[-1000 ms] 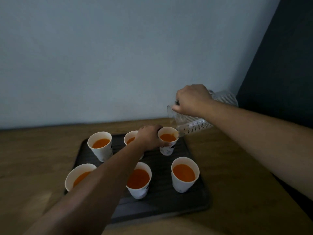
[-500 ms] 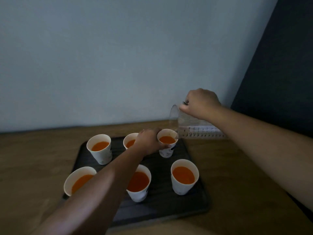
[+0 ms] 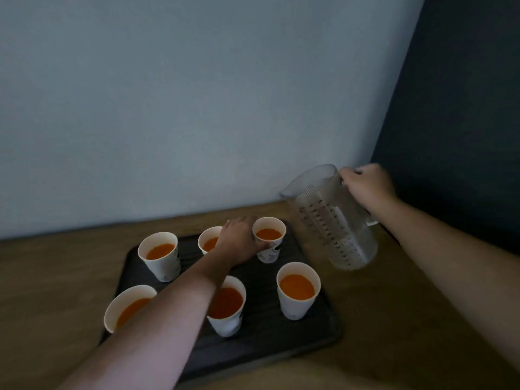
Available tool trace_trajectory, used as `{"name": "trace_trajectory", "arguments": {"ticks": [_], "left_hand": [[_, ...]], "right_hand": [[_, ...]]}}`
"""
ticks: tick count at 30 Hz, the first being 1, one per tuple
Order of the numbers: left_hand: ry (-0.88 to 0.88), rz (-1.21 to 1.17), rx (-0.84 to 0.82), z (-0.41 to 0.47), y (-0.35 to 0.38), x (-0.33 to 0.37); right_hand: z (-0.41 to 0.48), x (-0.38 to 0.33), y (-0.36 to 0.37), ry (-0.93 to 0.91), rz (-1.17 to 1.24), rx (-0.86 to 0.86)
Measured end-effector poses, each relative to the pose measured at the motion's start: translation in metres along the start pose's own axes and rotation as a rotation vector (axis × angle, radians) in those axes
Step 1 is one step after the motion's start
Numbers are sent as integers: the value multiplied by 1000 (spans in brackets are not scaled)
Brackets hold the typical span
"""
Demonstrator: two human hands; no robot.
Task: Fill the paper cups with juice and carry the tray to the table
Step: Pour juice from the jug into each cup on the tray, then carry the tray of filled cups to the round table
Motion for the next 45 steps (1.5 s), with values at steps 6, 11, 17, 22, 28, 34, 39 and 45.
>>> {"name": "trace_trajectory", "arguments": {"ticks": [6, 11, 17, 22, 28, 34, 39, 45], "left_hand": [[75, -122, 38, -21, -7, 19], [143, -115, -90, -56, -2, 42], [130, -2, -203, -75, 18, 62], [31, -59, -187, -82, 36, 63], [-70, -160, -86, -90, 47, 69], [-120, -194, -50, -103, 48, 78], [-110, -174, -11, -118, 35, 86], [-130, -198, 123, -146, 2, 68]], "right_hand": [[-33, 36, -30, 243, 387, 141], [-57, 68, -43, 301, 542, 199], [-65, 93, -39, 287, 580, 150], [-64, 114, -35, 286, 584, 80], [-58, 128, -31, 279, 629, -5], [-57, 128, -33, 261, 537, -29], [-68, 124, -52, 125, 338, 216], [-104, 65, -61, -231, 220, 34]]}}
Point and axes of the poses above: each hand's wrist, its own z-axis towards the middle knuckle, its own y-axis out of the palm, x = y × z, the point moved 3 cm from there along z, towards the middle knuckle, and after that the axes turned 2 degrees about z, right-handed, at the moved point
